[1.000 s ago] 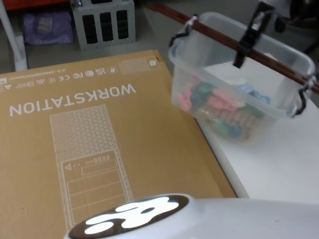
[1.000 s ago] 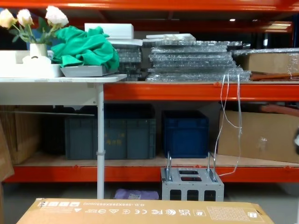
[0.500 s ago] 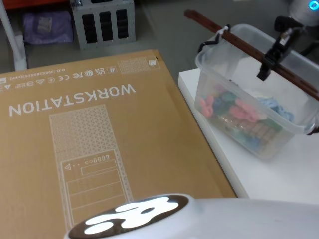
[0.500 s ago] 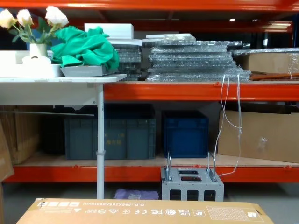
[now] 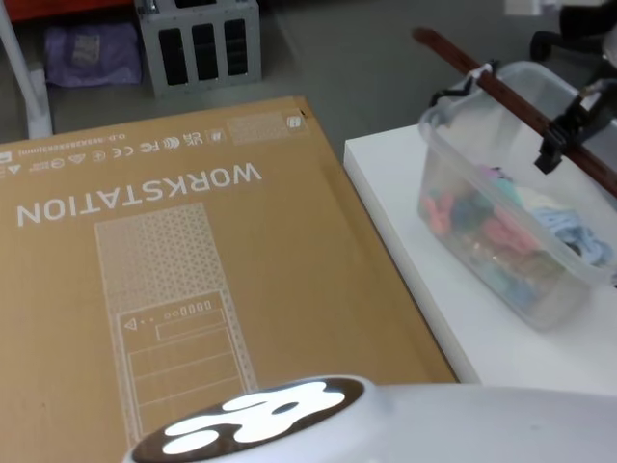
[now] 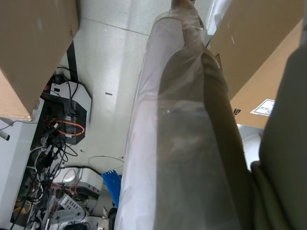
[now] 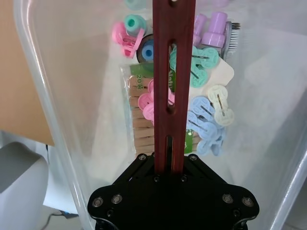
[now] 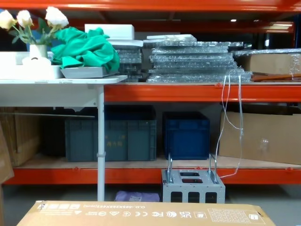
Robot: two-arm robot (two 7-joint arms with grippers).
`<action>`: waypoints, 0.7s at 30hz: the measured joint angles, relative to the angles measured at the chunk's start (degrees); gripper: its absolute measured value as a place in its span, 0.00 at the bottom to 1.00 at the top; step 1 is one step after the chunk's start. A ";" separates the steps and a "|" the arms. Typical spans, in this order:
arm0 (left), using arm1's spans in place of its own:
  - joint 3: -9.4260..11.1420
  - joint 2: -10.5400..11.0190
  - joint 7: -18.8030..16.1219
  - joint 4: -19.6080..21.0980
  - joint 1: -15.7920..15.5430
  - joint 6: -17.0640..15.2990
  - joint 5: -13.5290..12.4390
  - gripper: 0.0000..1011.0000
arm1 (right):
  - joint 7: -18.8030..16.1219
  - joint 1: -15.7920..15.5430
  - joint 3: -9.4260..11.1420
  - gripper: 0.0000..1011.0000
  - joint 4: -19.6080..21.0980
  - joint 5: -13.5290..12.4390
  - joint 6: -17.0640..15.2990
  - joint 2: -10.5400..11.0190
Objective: Use one hand to grasp the basket and place it at the designated location.
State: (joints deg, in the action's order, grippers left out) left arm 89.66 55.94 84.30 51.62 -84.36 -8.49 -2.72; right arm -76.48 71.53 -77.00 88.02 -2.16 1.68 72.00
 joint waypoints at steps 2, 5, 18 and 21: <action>0.00 -0.02 0.00 0.04 0.00 0.00 0.03 0.00 | 0.98 -0.67 0.22 0.00 0.86 -0.13 -1.50 1.07; 0.00 -0.01 0.00 0.02 0.00 0.00 0.02 0.00 | 1.97 -1.49 0.44 0.00 1.83 -0.36 -3.03 2.26; 0.00 -0.01 0.00 0.05 0.00 0.00 0.02 0.00 | 6.30 -5.28 1.29 0.00 4.27 -2.79 -6.48 5.14; 0.00 0.00 0.00 0.00 0.00 0.00 0.00 0.00 | 6.54 -5.88 1.47 0.00 4.38 -2.97 -6.80 5.31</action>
State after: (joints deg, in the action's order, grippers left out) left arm 89.66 55.94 84.30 51.62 -84.36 -8.49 -2.72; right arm -69.94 65.66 -75.52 92.41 -5.13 -5.11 77.31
